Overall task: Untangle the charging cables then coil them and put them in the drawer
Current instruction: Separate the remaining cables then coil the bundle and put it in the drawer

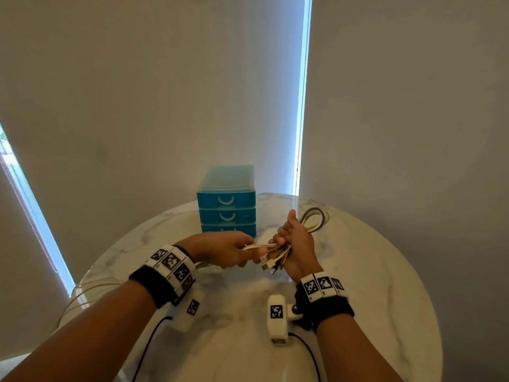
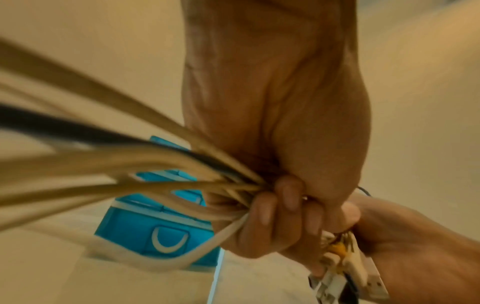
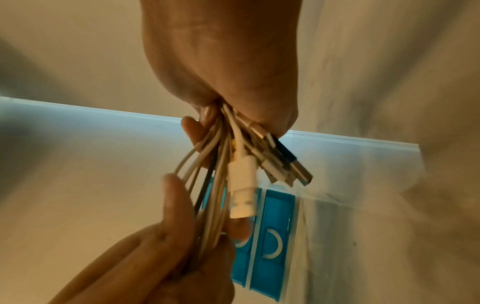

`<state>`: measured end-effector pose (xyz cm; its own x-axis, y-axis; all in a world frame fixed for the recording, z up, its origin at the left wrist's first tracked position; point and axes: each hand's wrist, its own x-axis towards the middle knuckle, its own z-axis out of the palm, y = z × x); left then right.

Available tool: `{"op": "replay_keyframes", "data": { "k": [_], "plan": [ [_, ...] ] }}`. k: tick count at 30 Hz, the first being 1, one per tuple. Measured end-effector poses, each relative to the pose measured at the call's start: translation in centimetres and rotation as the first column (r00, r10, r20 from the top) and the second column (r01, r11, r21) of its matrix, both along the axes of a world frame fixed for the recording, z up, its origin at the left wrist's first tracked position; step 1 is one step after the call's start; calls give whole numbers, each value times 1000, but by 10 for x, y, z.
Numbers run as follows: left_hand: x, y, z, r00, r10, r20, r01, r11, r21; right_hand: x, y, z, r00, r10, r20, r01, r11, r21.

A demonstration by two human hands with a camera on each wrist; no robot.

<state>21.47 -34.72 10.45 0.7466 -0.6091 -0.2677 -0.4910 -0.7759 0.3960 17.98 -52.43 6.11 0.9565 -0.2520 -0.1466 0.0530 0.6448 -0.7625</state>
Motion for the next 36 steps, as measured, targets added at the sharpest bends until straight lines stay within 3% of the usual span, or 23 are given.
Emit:
{"op": "replay_keyframes", "data": {
  "k": [3,6,11,14,16,21,24,29,30,32,34,36],
  "plan": [
    [1,2,8,999,29,-17,-30,999,-43,1,3,-1,1000,6,6,-6,998,-62],
    [5,1,5,993,25,114,-12,994,-107,1,2,0,999,21,34,-17,994,-108],
    [15,2,-4,955,-6,297,0,1000,20,0,5,6,989,78,128,-83,996,35],
    [19,1,-7,968,-25,248,18,999,29,0,8,6,990,44,136,-54,996,72],
    [19,-1,-13,970,-20,241,18,1000,9,-1,7,8,998,-22,66,18,998,58],
    [19,14,-23,988,136,74,-132,989,-67,-2,-1,17,965,-223,-139,206,970,-126],
    [17,20,-22,992,129,13,-127,989,-77,3,-3,21,921,-332,-203,286,931,-228],
    [15,23,-19,975,117,-188,-150,974,-171,3,-3,19,845,-530,-73,455,784,-422],
    [13,22,-17,983,124,-135,-143,979,-145,0,-4,19,838,-545,-24,467,740,-483],
    [8,16,-14,983,89,160,-84,996,-38,-2,-6,17,842,-537,53,452,647,-614],
    [-1,11,-9,867,42,497,-54,999,9,0,-6,17,876,-478,61,367,581,-727],
    [-9,10,1,749,37,661,6,998,-63,-3,-3,16,912,-410,30,268,539,-798]
  ]
}}
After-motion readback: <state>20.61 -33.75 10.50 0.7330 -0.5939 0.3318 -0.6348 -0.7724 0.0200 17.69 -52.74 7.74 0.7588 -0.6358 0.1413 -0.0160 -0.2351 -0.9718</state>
